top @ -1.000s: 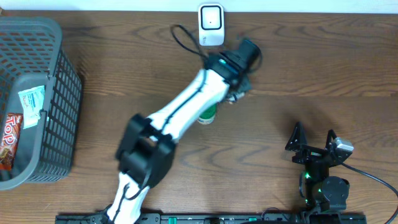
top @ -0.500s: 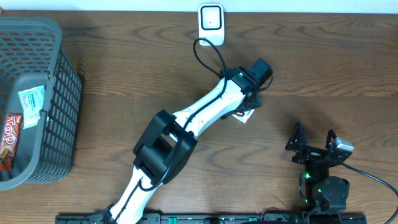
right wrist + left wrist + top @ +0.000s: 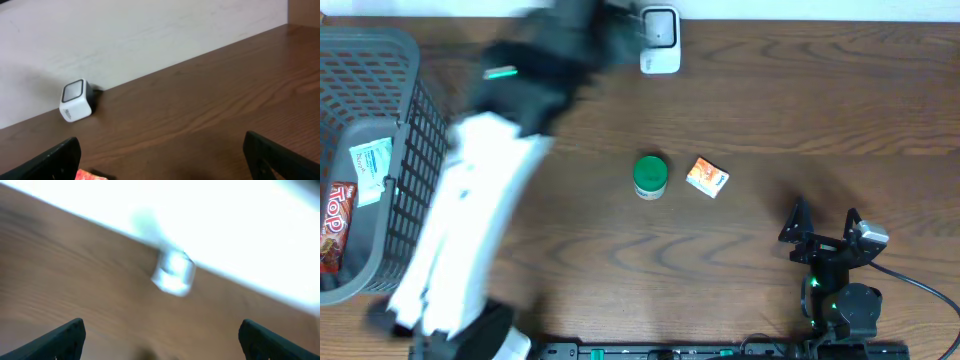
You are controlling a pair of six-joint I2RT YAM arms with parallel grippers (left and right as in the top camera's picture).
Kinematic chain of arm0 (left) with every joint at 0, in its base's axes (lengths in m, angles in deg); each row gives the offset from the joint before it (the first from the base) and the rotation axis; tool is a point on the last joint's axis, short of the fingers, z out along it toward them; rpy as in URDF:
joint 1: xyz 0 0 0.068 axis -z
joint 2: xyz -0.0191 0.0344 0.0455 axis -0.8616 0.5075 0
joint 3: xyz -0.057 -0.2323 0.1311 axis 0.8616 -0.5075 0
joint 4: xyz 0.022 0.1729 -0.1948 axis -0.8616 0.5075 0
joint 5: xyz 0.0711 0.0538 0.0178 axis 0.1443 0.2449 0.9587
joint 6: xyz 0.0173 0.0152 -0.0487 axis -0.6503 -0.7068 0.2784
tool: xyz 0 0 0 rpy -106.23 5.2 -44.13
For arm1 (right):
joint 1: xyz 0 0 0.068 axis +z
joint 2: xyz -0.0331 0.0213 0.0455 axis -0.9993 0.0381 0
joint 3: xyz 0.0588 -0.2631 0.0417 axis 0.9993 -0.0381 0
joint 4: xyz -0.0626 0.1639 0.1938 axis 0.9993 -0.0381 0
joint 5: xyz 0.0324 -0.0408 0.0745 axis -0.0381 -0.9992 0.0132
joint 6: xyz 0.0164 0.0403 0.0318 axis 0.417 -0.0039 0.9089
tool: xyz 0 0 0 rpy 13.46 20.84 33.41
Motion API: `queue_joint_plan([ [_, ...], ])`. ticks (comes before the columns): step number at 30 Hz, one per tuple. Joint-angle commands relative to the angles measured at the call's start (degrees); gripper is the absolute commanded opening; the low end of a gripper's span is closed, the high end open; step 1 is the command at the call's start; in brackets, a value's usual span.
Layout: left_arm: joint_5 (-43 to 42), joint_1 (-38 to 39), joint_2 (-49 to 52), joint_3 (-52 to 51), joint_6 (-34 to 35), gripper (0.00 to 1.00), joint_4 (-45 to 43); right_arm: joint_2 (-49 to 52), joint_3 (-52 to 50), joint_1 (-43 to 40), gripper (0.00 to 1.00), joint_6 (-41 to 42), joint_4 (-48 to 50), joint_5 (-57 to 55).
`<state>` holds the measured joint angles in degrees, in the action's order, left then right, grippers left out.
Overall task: Scan the item barcode
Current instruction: 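Reach into the basket and grasp the mint-green tissue pack with the left gripper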
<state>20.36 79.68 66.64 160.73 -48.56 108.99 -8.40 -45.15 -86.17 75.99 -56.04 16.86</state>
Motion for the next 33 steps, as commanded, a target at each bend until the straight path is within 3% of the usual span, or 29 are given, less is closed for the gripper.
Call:
queue_joint_plan([
  [1,5.0,-9.9,-3.2,-0.5,-6.9,0.98,4.5,-0.3,-0.1,0.4,0.99,0.4,-0.2,-0.7],
  [6,2.1,-29.0,-6.5,-0.7,3.1,0.98,12.1,-0.3,-0.1,0.4,0.99,0.4,-0.2,-0.7],
  [12,-9.4,-48.5,-6.5,-7.1,3.9,1.00,10.8,-0.3,-0.1,0.4,0.99,0.4,-0.2,-0.7],
  [14,-11.5,-52.9,-6.5,-11.4,3.9,0.95,8.4,-0.3,-0.1,0.4,0.99,0.4,-0.2,-0.7],
  [19,-14.1,-57.9,-6.5,-24.9,3.9,0.92,-0.9,-0.3,-0.1,0.4,0.99,0.4,-0.2,-0.7],
  [28,-24.9,-61.2,-6.6,-49.6,5.6,0.93,-28.9,-0.3,-0.1,0.4,0.99,0.4,-0.2,-0.7],
  [33,-26.3,-63.6,-6.6,-58.2,6.5,0.93,-36.9,-0.3,-0.1,0.4,0.99,0.4,-0.2,-0.7],
])
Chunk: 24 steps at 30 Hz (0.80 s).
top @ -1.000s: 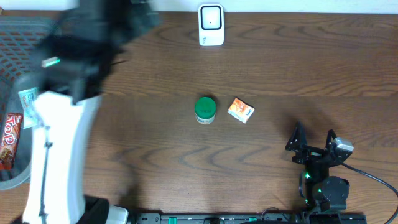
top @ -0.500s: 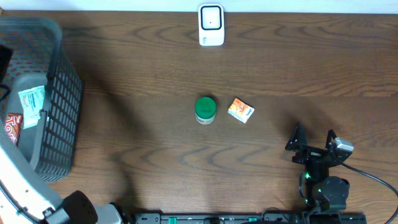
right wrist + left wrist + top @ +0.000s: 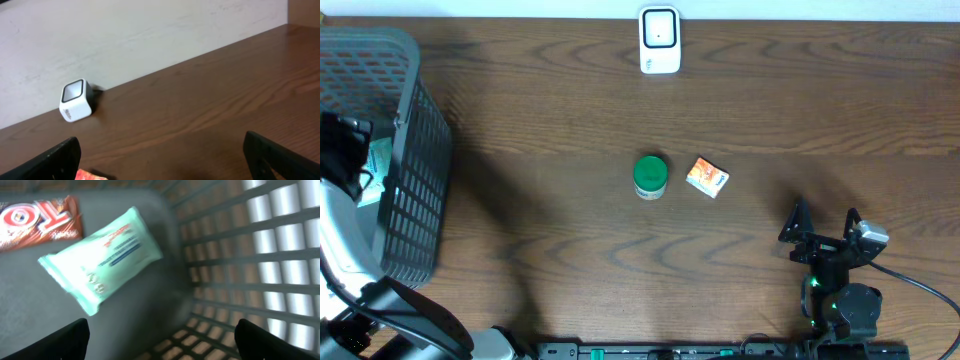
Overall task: Scan the item barcode
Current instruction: 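Reach into the basket and grasp the mint-green tissue pack with the left gripper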
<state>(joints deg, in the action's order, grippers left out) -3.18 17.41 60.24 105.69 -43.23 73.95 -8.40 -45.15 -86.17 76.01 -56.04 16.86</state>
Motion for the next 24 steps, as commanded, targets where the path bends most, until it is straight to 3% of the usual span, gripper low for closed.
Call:
queue_joint_plan([
  [1,-2.8,-1.8,-0.2,-4.7,1.2,0.93,-3.0,-0.3,-0.1,0.4,0.99,0.4,-0.2,-0.7],
  [9,-2.7,-4.2,0.1,-13.0,2.7,0.98,-10.7,-0.3,-0.1,0.4,0.99,0.4,-0.2,-0.7],
  [24,-2.5,-4.2,12.1,-13.3,5.5,0.99,-14.2,-0.3,-0.1,0.4,0.99,0.4,-0.2,-0.7],
])
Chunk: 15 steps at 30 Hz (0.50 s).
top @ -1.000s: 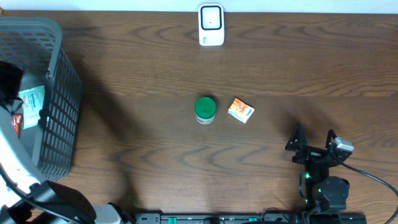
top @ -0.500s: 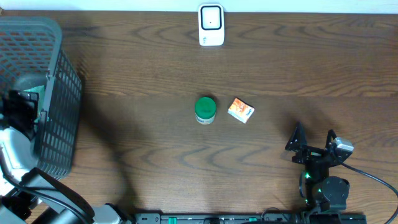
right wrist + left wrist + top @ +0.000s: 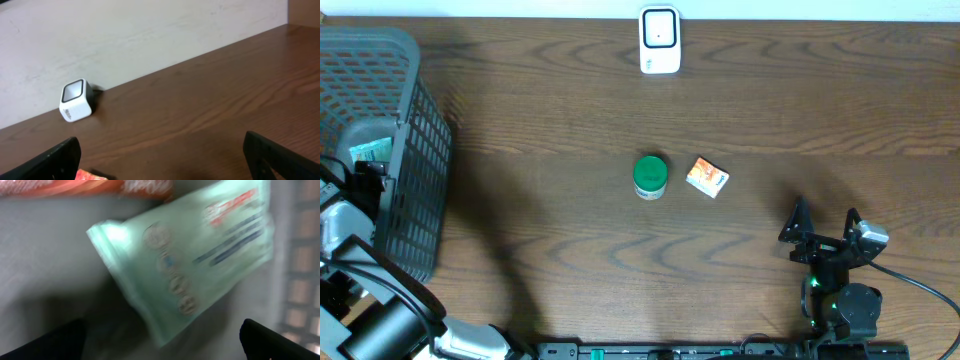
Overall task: Scan the item barcode
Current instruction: 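Reach into the basket and grasp the mint-green tissue pack with the left gripper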
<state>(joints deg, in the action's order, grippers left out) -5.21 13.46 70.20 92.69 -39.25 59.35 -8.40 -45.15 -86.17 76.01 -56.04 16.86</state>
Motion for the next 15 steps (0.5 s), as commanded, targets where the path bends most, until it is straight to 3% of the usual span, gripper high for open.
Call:
queue_joint_plan([
  [1,-0.5,-0.3,2.7,-0.3,1.5,0.99,-0.2,-0.3,-0.1,0.4,0.99,0.4,-0.2,-0.7],
  [15,-0.7,-0.2,13.7,-0.3,1.5,0.98,-5.1,-0.3,-0.1,0.4,0.99,0.4,-0.2,-0.7],
])
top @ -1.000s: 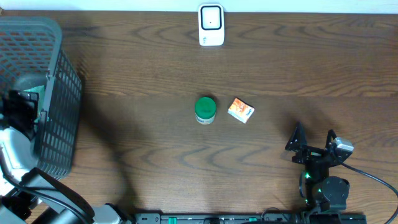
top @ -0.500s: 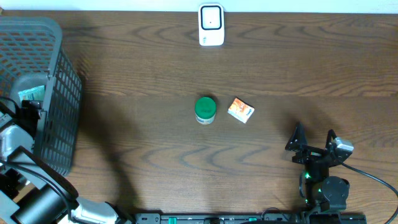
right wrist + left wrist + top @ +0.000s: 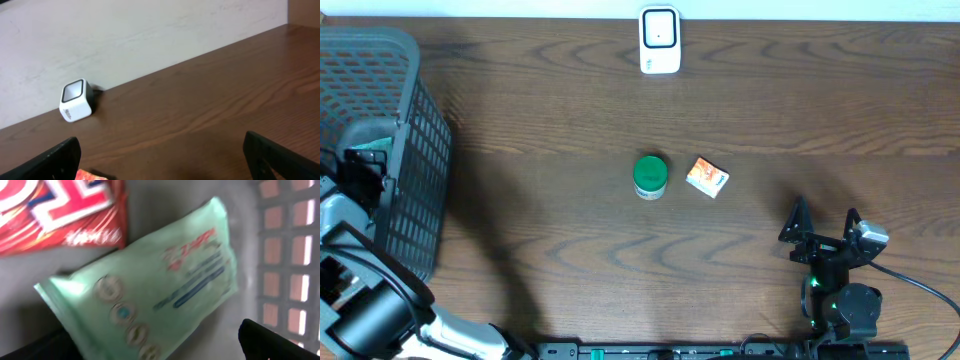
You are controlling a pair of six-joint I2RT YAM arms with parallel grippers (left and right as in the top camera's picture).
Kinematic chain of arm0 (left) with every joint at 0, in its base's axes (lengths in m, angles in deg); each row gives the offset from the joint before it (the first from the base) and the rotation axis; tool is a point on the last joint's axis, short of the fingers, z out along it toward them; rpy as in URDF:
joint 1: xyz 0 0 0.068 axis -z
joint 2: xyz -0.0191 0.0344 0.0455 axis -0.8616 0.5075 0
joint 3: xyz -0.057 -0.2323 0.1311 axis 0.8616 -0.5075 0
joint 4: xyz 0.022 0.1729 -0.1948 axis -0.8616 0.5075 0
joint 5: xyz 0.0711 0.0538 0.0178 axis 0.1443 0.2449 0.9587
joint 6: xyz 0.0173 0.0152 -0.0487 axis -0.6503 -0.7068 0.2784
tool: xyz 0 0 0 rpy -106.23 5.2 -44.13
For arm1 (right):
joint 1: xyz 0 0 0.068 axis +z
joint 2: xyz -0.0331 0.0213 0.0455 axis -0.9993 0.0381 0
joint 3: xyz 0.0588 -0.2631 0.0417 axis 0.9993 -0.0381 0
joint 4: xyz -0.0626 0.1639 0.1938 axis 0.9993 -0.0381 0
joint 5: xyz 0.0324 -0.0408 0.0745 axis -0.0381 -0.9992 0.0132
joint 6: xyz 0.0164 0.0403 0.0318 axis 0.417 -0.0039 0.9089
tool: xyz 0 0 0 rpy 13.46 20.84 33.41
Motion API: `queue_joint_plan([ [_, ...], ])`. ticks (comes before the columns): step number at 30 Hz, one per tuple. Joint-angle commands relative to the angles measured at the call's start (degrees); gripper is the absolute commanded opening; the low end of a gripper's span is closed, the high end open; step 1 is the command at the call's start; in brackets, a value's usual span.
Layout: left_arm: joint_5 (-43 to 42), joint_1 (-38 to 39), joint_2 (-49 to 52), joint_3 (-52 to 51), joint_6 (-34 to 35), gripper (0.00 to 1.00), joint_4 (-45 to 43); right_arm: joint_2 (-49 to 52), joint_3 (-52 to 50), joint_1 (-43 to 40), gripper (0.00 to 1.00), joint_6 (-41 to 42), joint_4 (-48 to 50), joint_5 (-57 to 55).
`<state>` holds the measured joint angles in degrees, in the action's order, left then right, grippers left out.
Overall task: Scan the item barcode
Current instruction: 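Reach into the basket and grasp the mint-green tissue pack with the left gripper, then lift the tissue pack out and place it left of the jar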
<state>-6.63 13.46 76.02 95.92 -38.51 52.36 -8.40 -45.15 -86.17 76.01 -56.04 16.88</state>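
Observation:
My left gripper (image 3: 362, 172) is down inside the grey basket (image 3: 415, 120) and open. In the left wrist view its dark fingertips (image 3: 272, 340) straddle a pale green wipes pack (image 3: 150, 297) lying flat on the basket floor, close below, without gripping it. A red snack packet (image 3: 55, 210) lies beside the pack. The white barcode scanner (image 3: 659, 41) stands at the table's far edge, also in the right wrist view (image 3: 76, 100). My right gripper (image 3: 825, 228) rests open at the front right, with nothing between its fingers.
A green-lidded can (image 3: 650, 176) and a small orange box (image 3: 707, 177) sit mid-table. The basket's lattice wall (image 3: 285, 255) rises just right of the left gripper. The orange box's corner (image 3: 87, 175) shows at the bottom of the right wrist view.
The left gripper has shifted a little inside the basket: the wipes pack now sits lower in its view and the red packet shows more. It stays open. The right arm is unchanged.
The left arm was first a blur over the table near the scanner. Then it stood over the basket with the wipes pack and red packet below. After that it was close above the pack, where it is still, open. The right arm never moved.

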Motion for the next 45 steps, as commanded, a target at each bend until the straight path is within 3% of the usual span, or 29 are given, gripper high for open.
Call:
queue_joint_plan([
  [1,0.2,-0.2,9.1,-3.5,0.8,0.98,1.0,-0.3,-0.1,0.4,0.99,0.4,-0.2,-0.7],
  [7,-4.3,0.4,14.3,-3.5,0.7,0.97,-1.9,-0.3,-0.1,0.4,0.99,0.4,-0.2,-0.7],
  [9,-4.3,0.9,15.1,-3.5,0.5,0.77,-1.6,-0.3,-0.1,0.4,0.99,0.4,-0.2,-0.7],
  [14,-4.3,2.5,15.3,-3.5,-2.1,0.11,-0.2,-0.3,-0.1,0.4,0.99,0.4,-0.2,-0.7],
  [15,-4.3,2.6,15.3,-3.5,-2.1,0.08,0.3,-0.3,-0.1,0.4,0.99,0.4,-0.2,-0.7],
  [22,-4.3,1.9,10.7,-3.3,-2.1,0.07,4.3,-0.3,-0.1,0.4,0.99,0.4,-0.2,-0.7],
  [36,-2.9,-3.3,-32.3,-3.0,-3.1,0.07,9.3,-0.3,-0.1,0.4,0.99,0.4,-0.2,-0.7],
  [41,-3.0,-4.2,-40.3,-2.9,-2.8,0.07,9.6,-0.3,-0.1,0.4,0.99,0.4,-0.2,-0.7],
  [45,-4.3,-4.2,-41.0,-1.4,-0.9,0.07,9.9,-0.3,-0.1,0.4,0.99,0.4,-0.2,-0.7],
])
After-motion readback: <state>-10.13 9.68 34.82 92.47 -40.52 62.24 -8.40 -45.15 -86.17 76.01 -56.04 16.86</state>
